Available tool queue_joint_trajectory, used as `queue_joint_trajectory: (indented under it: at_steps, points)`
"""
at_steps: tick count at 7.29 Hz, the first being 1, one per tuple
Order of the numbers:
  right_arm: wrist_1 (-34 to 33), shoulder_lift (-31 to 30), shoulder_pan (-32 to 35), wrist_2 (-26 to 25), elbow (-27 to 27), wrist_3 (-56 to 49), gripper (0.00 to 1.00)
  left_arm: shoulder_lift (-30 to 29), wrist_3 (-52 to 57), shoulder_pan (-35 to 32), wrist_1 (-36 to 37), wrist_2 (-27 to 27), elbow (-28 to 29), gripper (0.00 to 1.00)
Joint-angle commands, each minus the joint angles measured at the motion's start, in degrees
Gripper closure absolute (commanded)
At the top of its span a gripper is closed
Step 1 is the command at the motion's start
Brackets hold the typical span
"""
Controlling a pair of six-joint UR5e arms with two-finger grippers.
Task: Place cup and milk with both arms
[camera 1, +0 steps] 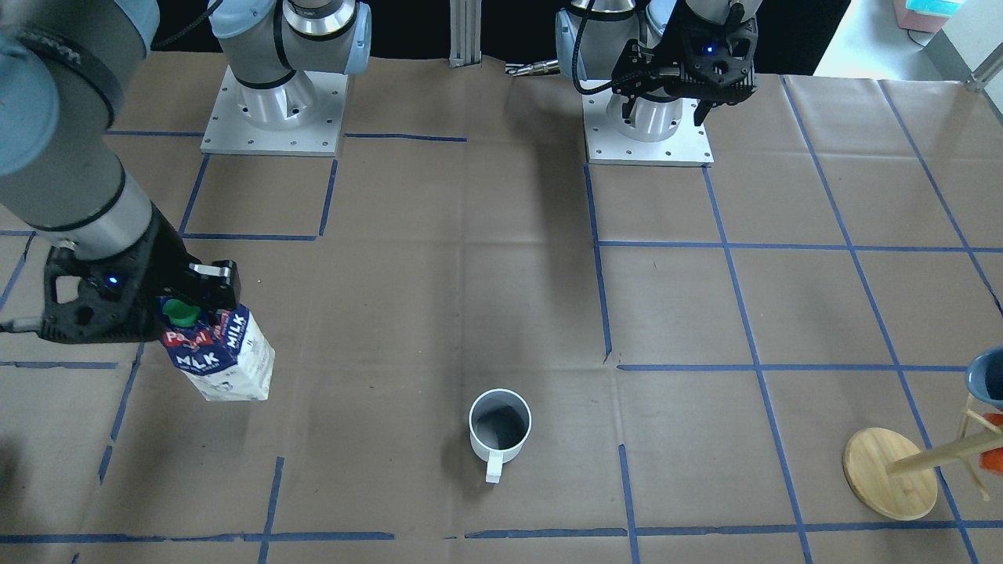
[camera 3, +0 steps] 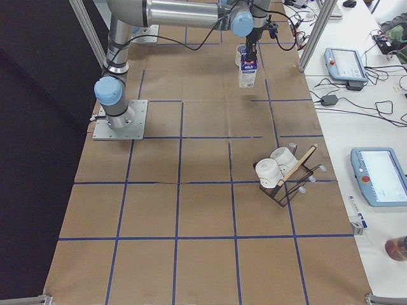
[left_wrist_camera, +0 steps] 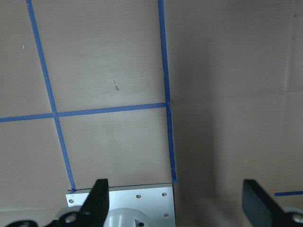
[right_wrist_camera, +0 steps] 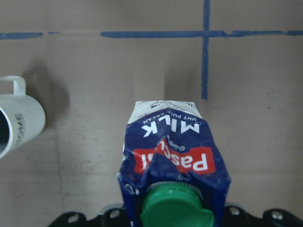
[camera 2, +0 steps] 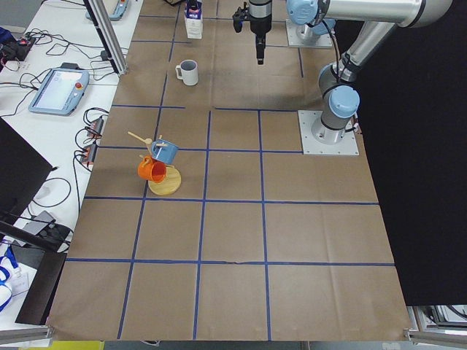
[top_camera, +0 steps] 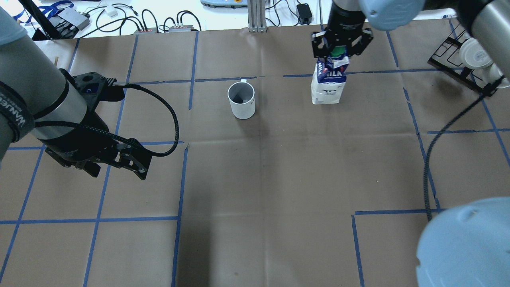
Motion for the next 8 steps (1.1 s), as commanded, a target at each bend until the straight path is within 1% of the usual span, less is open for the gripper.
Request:
queue_joint_trajectory:
  at_steps: [1, 5, 6, 7, 8]
  points:
    - [-0.05, 7.36, 7.27, 0.27, -7.42, 9.31, 0.55, 0.01, 0.00, 0.04, 0.00, 0.00, -0.03, 0.00]
    - [-0.05, 10.89, 9.13, 0.70, -7.70, 11.00, 0.54, 0.09, 0.00, 0.04, -0.09, 0.00, -0.03, 0.00]
    - [-0.40, 11.07, 9.13, 0.62, -7.79, 11.08, 0.39, 0.09, 0.00, 0.04, -0.09, 0.00, -0.03, 0.00]
    - [-0.58, 11.07, 9.05, 0.44, -7.44, 11.00, 0.00, 0.09, 0.00, 0.04, -0.09, 0.00, -0.03, 0.00]
    - [-0.49, 10.90, 8.96, 0.35, -7.53, 10.91, 0.00, 0.09, 0.00, 0.04, -0.09, 0.00, -0.12, 0.00]
